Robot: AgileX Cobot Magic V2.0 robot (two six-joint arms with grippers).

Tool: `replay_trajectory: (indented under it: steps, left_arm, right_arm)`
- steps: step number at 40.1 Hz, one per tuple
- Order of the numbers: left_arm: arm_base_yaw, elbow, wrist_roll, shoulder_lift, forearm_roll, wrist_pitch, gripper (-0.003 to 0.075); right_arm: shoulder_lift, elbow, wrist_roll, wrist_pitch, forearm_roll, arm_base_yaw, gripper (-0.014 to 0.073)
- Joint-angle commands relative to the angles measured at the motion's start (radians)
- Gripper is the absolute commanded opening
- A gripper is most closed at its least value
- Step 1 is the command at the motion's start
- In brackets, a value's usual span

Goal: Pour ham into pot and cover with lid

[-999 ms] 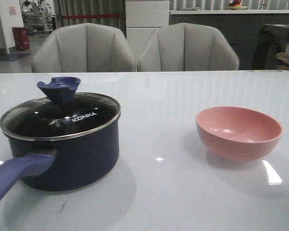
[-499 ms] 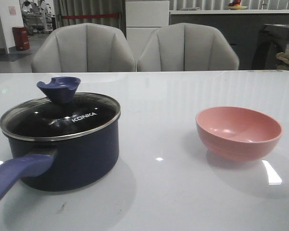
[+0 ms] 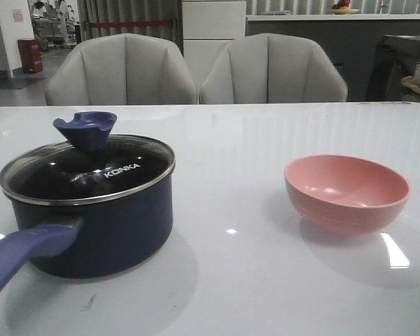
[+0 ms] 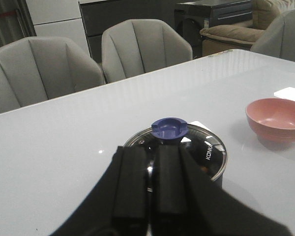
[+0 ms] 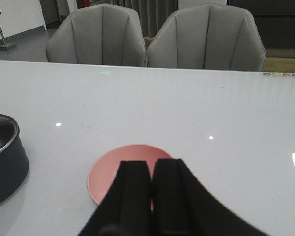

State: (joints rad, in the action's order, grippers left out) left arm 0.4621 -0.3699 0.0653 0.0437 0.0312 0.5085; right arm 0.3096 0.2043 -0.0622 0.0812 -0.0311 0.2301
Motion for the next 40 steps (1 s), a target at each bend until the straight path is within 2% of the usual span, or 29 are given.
replay_trajectory:
  steps: [1,6,17,22,30,40]
  left_arm:
    - [0.007,-0.011,-0.009,0.013,-0.008,-0.076,0.0113]
    - [-0.026,0.040,-0.009,0.013,0.000,-0.189,0.0113]
    - [-0.258,0.253,-0.009,0.013,-0.017,-0.572,0.0113]
    - [-0.313,0.332,-0.009,0.013,-0.021,-0.671,0.0113]
    - [-0.337,0.407,-0.009,0.010,-0.031,-0.704,0.0113]
    - [-0.337,0.409,-0.009,-0.062,-0.031,-0.659,0.0113]
  right_arm:
    - [0.006,0.029,0.012,-0.076,0.004,0.000,0.0161]
    - [0.006,0.029,0.012,-0.076,0.004,0.000,0.0161]
    - [0.006,0.029,0.012,-0.076,0.004,0.000,0.0161]
    - [0.006,0.029,0.012,-0.076,0.004,0.000,0.0161]
    - [0.006,0.029,0.012,-0.076,0.004,0.000,0.0161]
    - [0.006,0.029,0.012,-0.076,0.004,0.000,0.0161]
